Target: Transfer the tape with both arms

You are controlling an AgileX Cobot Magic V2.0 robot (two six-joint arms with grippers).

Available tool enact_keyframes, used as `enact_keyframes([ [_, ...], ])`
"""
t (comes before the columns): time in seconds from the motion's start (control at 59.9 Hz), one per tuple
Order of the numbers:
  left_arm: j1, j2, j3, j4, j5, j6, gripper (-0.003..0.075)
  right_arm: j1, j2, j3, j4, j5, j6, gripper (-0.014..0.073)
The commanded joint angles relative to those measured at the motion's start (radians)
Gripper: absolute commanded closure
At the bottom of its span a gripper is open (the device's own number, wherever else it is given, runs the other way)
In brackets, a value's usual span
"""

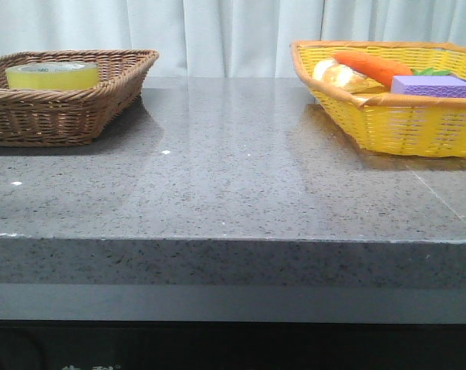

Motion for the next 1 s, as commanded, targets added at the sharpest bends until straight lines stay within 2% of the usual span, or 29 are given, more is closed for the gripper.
enact_keyframes([
  [0.0, -0.006, -0.005, -0.025, -0.009, -0.070, -0.010, 0.0741, -0.007, -0.002, -0.025, -0.007, -0.055, -0.001, 0.0662],
  [0.585, 0.010, -0.033, 0.010, -0.024, -0.102, -0.010, 0.0741, -0.007, -0.002, -0.025, -0.006, -0.055, -0.001, 0.0662],
  [0.752, 0.132, -0.148, 0.118, -0.040, -0.237, -0.010, 0.0741, -0.007, -0.002, -0.025, -0.006, -0.055, -0.001, 0.0662],
  [0.902, 0.271, -0.329, 0.293, -0.040, -0.458, -0.010, 0.0741, -0.007, -0.002, -0.025, -0.006, -0.055, -0.001, 0.0662],
  [0.986, 0.323, -0.440, 0.385, -0.040, -0.531, -0.010, 0.0741, -0.007, -0.002, -0.025, -0.006, -0.055, -0.001, 0.0662],
])
